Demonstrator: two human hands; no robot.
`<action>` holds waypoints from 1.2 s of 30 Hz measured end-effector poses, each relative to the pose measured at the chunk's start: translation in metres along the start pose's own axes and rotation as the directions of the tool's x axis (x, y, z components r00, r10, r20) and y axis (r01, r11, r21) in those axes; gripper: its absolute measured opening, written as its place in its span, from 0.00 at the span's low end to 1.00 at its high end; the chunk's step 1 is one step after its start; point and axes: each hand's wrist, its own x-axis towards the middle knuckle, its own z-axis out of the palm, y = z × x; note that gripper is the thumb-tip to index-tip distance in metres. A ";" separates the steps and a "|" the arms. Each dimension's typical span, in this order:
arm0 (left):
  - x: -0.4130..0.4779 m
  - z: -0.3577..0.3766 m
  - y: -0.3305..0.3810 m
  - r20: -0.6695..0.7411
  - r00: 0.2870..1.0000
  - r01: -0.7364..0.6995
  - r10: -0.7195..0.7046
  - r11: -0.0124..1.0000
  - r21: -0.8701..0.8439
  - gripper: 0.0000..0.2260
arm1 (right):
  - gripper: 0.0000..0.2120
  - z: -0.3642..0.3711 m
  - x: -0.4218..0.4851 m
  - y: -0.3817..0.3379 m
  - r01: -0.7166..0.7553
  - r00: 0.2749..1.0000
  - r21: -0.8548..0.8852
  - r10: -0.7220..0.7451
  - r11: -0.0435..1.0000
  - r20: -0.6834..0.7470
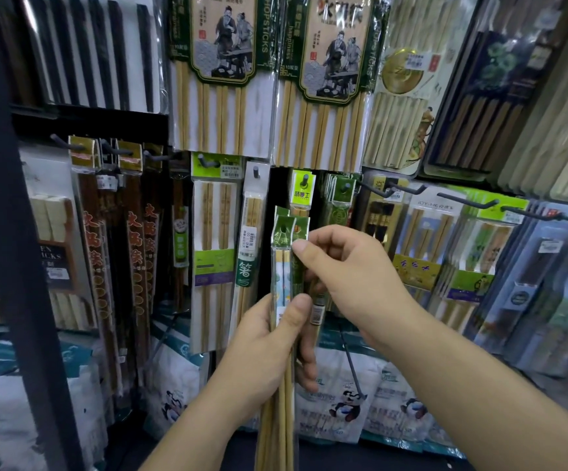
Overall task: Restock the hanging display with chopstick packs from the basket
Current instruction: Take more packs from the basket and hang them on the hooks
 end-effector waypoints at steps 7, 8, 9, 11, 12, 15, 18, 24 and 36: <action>0.005 0.001 0.001 -0.167 0.986 0.004 -0.024 0.993 -0.117 0.20 | 0.09 -0.008 0.006 0.007 -0.015 0.997 0.054 0.019 0.998 -0.069; 0.006 0.000 0.001 -0.199 0.980 -0.013 -0.009 0.994 -0.110 0.20 | 0.09 -0.009 0.007 0.007 -0.011 0.995 0.045 0.016 0.999 -0.099; 0.007 -0.001 0.001 -0.223 0.975 -0.028 0.006 0.995 -0.096 0.19 | 0.09 -0.010 0.009 0.006 -0.004 0.991 0.041 0.010 0.999 -0.131; 0.008 -0.003 0.002 -0.225 0.974 -0.035 0.015 0.996 -0.087 0.17 | 0.10 -0.014 0.014 0.002 0.008 0.982 0.045 0.000 0.999 -0.188; 0.009 -0.004 0.003 -0.214 0.977 -0.039 0.020 0.996 -0.086 0.17 | 0.10 -0.016 0.016 0.000 0.013 0.976 0.047 -0.003 0.999 -0.218; 0.009 -0.006 0.006 -0.233 0.972 -0.069 0.044 0.993 -0.100 0.17 | 0.10 -0.023 0.026 -0.006 0.028 0.954 0.047 -0.013 0.998 -0.299; 0.008 -0.009 0.006 -0.237 0.971 -0.063 0.042 0.994 -0.084 0.20 | 0.10 -0.024 0.034 -0.008 0.029 0.944 0.052 -0.010 0.998 -0.331; 0.008 -0.011 0.001 -0.170 0.985 -0.010 -0.005 0.996 -0.087 0.22 | 0.13 -0.021 0.041 -0.005 -0.002 0.942 0.073 0.026 0.997 -0.333; 0.007 -0.012 -0.002 -0.091 0.996 -0.006 0.003 0.999 -0.036 0.26 | 0.15 -0.019 0.047 0.004 -0.013 0.930 0.046 0.029 0.999 -0.366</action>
